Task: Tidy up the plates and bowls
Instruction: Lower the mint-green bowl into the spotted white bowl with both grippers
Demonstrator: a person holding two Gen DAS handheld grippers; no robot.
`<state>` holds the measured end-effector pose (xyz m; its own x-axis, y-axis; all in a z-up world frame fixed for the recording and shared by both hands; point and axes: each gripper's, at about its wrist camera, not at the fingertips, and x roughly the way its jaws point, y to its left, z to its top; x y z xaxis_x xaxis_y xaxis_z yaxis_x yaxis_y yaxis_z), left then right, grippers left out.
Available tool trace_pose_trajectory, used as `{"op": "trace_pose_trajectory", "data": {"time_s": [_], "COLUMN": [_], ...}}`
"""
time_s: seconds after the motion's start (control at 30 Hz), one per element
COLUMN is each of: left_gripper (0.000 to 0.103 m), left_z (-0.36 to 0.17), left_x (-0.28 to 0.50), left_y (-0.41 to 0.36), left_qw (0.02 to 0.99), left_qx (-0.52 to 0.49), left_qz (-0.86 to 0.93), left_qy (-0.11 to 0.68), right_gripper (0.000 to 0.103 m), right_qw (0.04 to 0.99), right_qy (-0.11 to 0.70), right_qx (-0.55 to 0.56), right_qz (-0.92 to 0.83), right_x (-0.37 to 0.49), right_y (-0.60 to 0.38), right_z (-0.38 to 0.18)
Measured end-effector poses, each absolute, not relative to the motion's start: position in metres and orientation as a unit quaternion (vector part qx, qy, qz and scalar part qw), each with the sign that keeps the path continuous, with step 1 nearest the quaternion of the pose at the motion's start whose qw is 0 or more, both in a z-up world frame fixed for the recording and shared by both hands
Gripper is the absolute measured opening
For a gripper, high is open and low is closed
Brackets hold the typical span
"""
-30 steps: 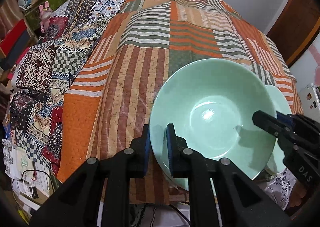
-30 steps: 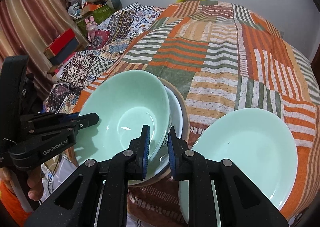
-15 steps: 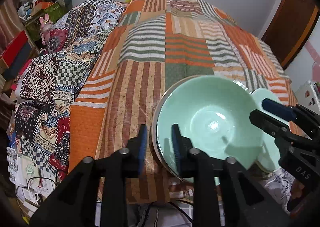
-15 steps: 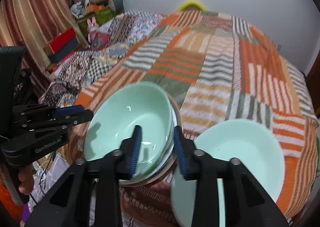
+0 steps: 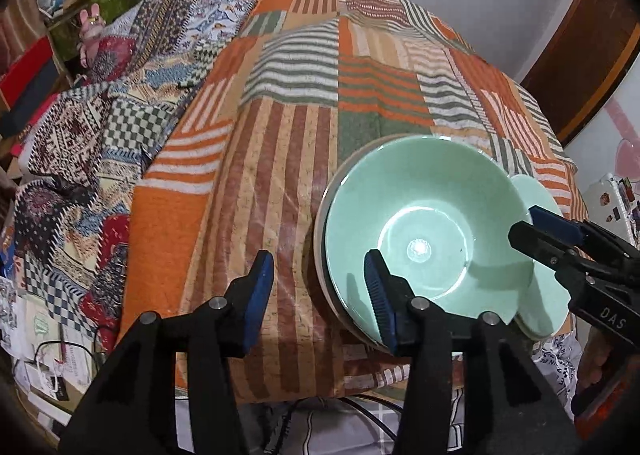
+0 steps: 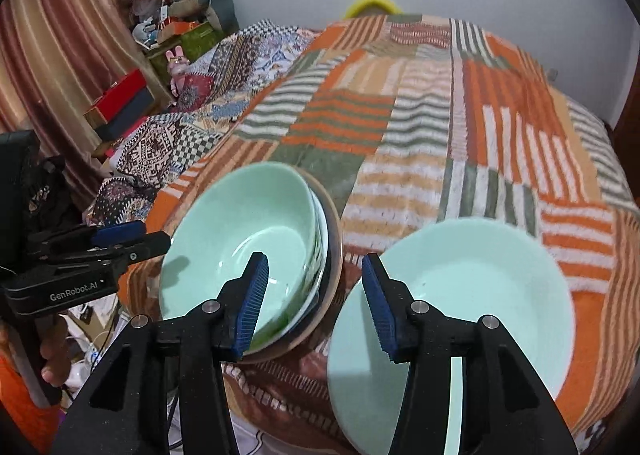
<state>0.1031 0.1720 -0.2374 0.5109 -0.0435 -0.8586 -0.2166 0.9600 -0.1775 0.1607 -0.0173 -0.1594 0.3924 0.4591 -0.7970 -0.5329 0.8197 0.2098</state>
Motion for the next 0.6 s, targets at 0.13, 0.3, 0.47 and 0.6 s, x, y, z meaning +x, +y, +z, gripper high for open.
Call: {"op": "trace_pose_trajectory", "data": {"time_s": [0.13,0.3,0.47,0.6], "left_gripper": [0.047,0.035,0.026,0.026], "left_z": [-0.25,-0.261,-0.268,-0.267], "left_x": [0.107,0.111,0.116,0.117], "left_y": [0.172,0.171,0.17,0.165], "left_qw": [0.854,0.85,0.844,0.848], "left_qx": [-0.145,-0.152,-0.168,-0.152], "left_qz": [0.04,0.028,0.01,0.014], "left_qy": [0.499,0.504,0.509,0.507], "right_gripper": [0.045,0.035,0.034,0.035], "right_qw": [0.826,0.816,0.815,0.818], "right_qy": [0.477,0.488,0.491,0.488], "right_qx": [-0.029,-0.01,-0.007,-0.026], "right_qz": [0.299,0.309,0.306,0.303], "right_x": [0.165,0.167,0.169,0.168], "right_y": [-0.016,-0.016,-0.015,-0.011], "right_z": [-0.167,-0.173,-0.176,-0.176]}}
